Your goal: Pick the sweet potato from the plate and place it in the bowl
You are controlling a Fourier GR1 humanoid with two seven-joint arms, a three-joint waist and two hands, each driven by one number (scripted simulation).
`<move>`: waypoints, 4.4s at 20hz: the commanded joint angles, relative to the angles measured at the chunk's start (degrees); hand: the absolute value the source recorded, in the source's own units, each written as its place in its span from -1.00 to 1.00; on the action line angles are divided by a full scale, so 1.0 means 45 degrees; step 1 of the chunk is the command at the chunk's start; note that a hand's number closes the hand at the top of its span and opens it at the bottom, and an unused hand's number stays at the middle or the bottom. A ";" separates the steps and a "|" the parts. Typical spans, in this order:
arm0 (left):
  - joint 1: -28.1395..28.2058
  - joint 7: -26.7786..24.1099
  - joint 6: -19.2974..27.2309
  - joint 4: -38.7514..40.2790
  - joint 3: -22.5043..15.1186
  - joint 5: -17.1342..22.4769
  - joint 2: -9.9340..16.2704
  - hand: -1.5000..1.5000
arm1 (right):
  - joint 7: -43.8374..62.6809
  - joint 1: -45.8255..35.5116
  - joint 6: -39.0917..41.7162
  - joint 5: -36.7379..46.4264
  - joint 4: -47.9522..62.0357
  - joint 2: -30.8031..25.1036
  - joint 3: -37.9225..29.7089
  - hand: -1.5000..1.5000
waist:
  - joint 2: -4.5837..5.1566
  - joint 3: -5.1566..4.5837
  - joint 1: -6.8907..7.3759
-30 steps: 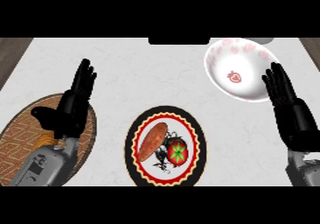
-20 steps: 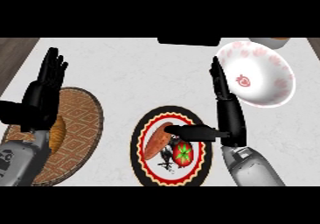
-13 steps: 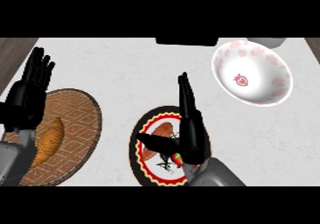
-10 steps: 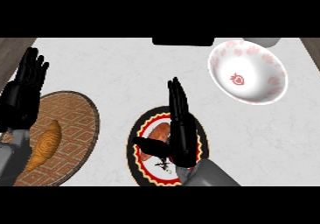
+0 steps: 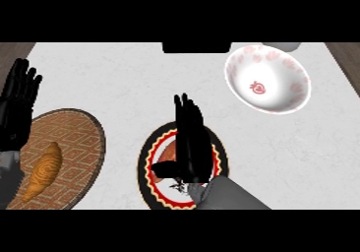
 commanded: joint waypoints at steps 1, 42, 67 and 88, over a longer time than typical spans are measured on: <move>0.0195 -0.0193 -0.0192 0.0000 0.0057 0.0061 -0.0005 0.00 | 0.3399 -0.0691 0.3004 0.0060 -0.0833 0.0025 0.0768 -1.00 | 0.0003 0.0030 0.0041; 0.0517 -0.0703 -0.1514 0.0123 0.1166 -0.0172 -0.0460 0.00 | 0.6712 -0.0395 0.6541 -0.1680 -0.2202 0.0013 0.0953 -1.00 | 0.0433 0.0148 0.0427; -0.0378 -0.0139 -0.1618 0.0491 0.1577 -0.1181 -0.1157 0.00 | 0.4720 0.0001 0.4099 -0.2854 0.1935 0.0018 0.1459 -1.00 | 0.0458 0.0154 0.0394; 0.0042 -0.0060 -0.1958 -0.0015 0.2426 -0.1473 -0.1429 0.00 | -0.2697 0.0072 0.5920 -0.2872 0.2330 -0.7474 -0.0301 1.00 | 0.0760 0.0238 -0.0323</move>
